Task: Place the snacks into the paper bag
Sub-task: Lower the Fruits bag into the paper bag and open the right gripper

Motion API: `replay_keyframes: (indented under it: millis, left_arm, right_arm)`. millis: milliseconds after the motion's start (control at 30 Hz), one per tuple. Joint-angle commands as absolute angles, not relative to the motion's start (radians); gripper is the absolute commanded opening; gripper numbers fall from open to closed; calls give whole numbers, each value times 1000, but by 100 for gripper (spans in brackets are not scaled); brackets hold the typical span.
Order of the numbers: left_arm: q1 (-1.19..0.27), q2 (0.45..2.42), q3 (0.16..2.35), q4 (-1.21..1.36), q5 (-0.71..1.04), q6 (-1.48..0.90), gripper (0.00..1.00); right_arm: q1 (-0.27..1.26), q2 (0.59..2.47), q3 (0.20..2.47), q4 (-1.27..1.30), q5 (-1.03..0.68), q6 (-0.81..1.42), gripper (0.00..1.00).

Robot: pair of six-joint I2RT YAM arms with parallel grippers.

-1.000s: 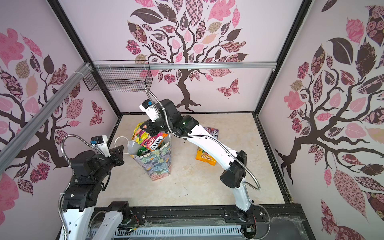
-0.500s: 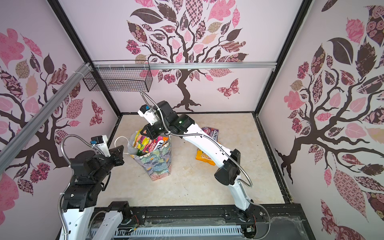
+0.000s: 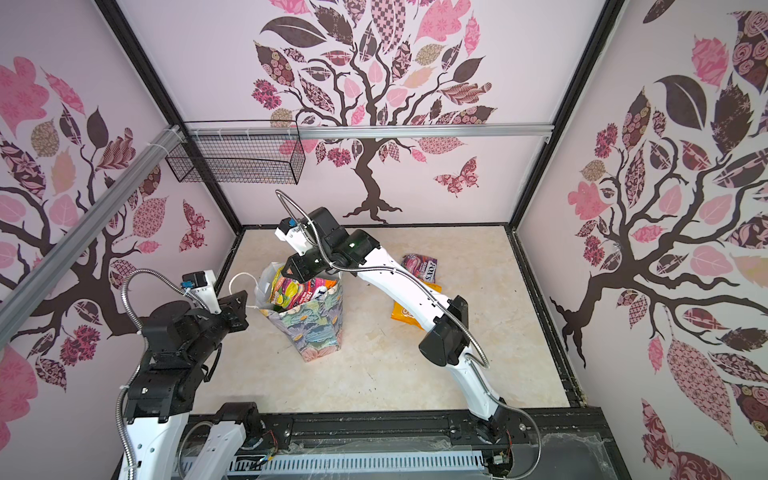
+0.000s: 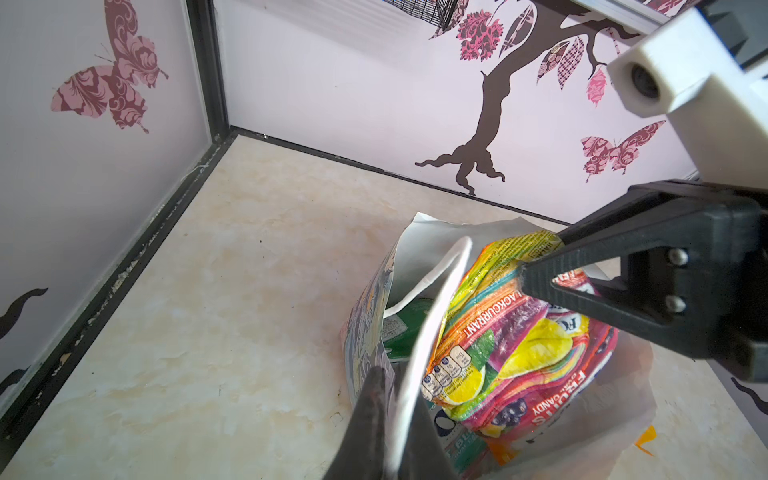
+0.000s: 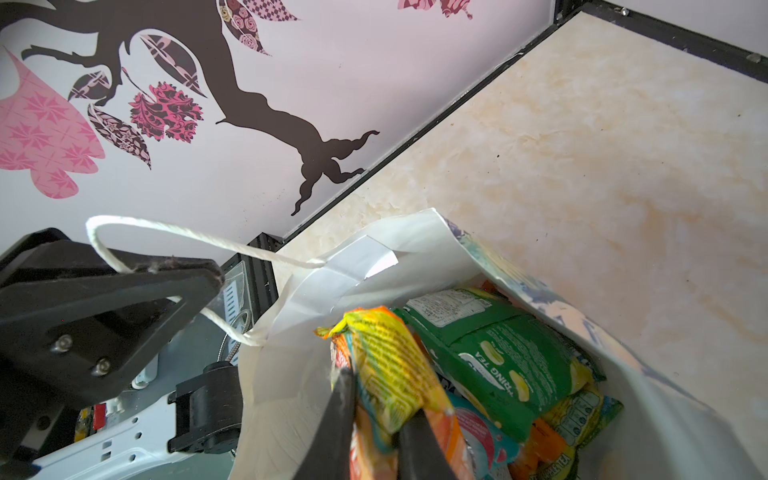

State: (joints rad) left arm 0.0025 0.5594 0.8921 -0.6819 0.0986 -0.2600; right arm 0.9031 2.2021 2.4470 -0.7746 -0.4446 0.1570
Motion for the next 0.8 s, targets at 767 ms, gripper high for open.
replay_keyframes:
  millis: [767]
  left_arm:
    - [8,553,885,-670,99,-244,11]
  right_arm:
    - [977,1996,2418,-803,-49,61,53]
